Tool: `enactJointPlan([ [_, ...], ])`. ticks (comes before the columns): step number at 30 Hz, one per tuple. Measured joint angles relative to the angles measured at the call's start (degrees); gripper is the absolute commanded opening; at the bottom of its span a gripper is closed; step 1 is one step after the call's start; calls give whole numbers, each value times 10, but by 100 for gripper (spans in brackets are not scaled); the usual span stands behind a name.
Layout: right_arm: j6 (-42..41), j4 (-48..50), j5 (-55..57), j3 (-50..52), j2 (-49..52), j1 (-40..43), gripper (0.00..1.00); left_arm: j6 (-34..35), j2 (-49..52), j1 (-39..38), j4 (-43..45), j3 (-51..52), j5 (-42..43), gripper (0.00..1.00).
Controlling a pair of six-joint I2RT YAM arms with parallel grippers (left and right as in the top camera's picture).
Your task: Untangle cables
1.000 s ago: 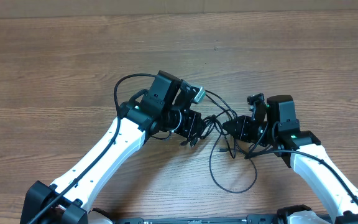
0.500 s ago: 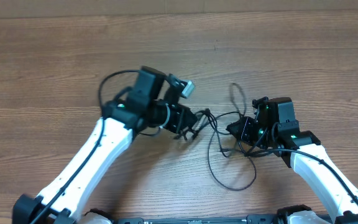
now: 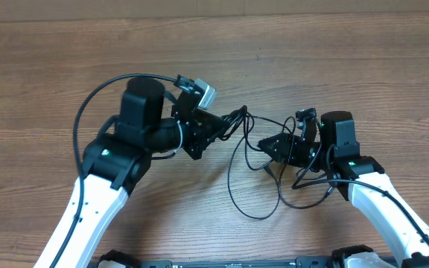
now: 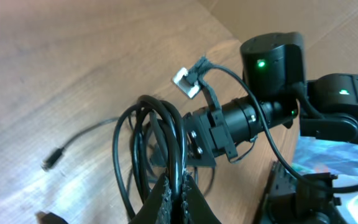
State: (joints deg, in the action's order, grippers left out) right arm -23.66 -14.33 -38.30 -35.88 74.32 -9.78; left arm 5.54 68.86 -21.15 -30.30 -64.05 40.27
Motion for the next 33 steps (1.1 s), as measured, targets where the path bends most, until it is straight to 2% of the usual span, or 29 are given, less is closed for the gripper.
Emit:
enactJointPlan([
  [3,17,10,-12,0,-11,0,87,-18,-23,17,1,0,2,4],
  [9,51,37,-22,0,-55,0,93,-32,-60,62,-7,-1,3,4],
  [11,60,49,-22,0,-70,0,100,-32,-64,72,-9,-1,3,4],
  [21,163,76,-9,0,-195,0,100,-32,-73,93,-12,-1,3,4],
  [28,186,-33,76,0,-254,0,100,-39,-90,93,-33,-1,3,4],
  [33,191,-67,77,0,-267,0,100,-41,-92,93,-55,-1,-2,4],
])
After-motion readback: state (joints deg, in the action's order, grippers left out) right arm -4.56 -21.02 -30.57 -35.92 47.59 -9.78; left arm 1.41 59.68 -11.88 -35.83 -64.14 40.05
